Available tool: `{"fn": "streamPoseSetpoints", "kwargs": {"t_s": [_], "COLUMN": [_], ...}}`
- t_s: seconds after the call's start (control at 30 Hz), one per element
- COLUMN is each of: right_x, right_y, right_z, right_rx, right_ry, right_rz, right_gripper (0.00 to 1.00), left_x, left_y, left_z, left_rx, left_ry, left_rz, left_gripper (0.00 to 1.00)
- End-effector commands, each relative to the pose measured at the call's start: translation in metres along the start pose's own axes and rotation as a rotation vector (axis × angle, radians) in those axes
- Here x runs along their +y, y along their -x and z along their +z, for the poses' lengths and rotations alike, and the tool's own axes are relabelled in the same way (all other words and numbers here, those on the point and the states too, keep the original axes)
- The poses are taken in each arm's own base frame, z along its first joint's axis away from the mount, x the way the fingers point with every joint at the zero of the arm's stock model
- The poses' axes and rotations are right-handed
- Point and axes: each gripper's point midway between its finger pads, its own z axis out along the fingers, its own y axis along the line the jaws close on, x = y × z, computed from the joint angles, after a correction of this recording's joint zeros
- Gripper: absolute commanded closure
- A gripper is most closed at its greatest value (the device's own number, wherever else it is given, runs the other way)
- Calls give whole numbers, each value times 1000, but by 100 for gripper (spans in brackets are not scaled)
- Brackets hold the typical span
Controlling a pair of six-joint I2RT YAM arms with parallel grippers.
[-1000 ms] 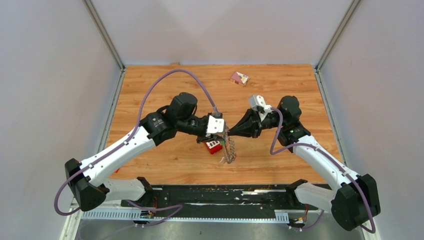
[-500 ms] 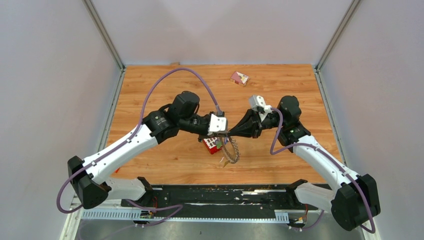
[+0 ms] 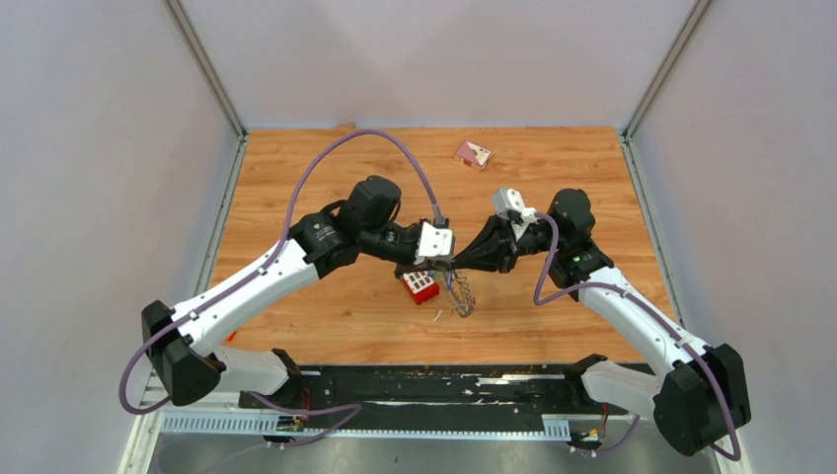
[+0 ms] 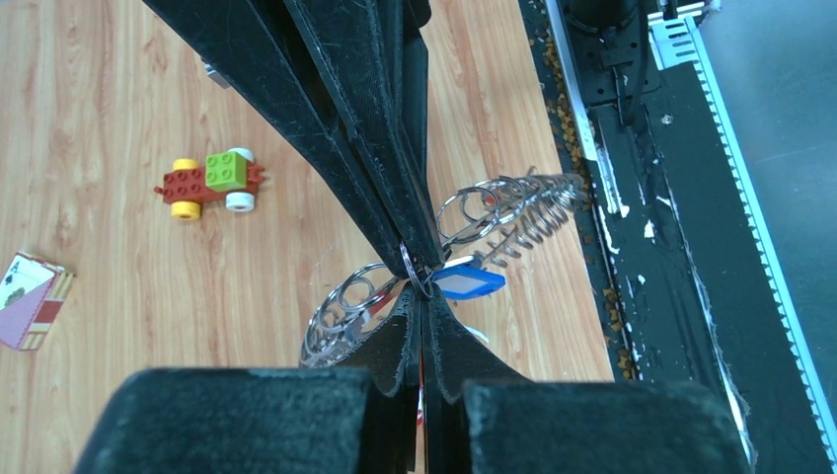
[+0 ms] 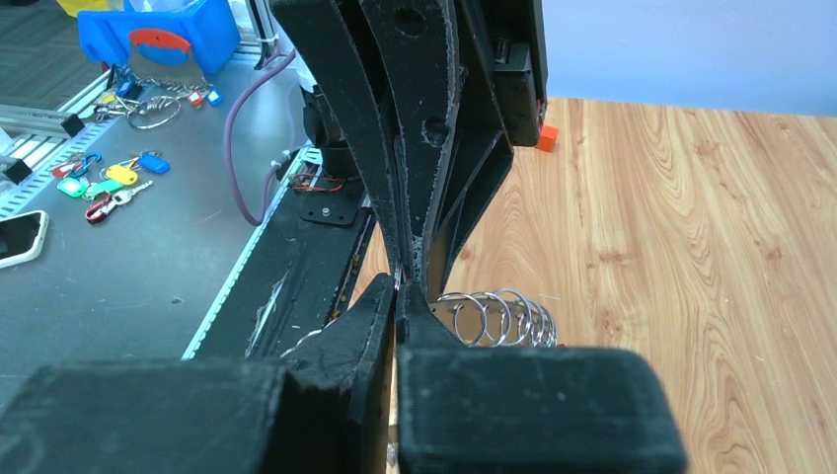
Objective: Put the keys on the keyring
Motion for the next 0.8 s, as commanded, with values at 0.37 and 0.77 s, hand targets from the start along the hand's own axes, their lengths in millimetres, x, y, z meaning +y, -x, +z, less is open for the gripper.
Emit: {"fn": "streamPoseSetpoints", "kwargs": {"t_s": [0.37, 0.77], "right_x": [11, 11], "right_y": [23, 20], "right_z": [6, 7], "right_rx": [-22, -15], "right_ry": [57, 62], "right_rz": [-114, -120], "right_gripper": [100, 100], "left_x": [10, 13], "left_y": [15, 16], "left_z": [5, 1], "left_rx": [-25, -24], "left_ry": [-21, 7], "left_rz": [26, 55], "left_gripper": [100, 100]}}
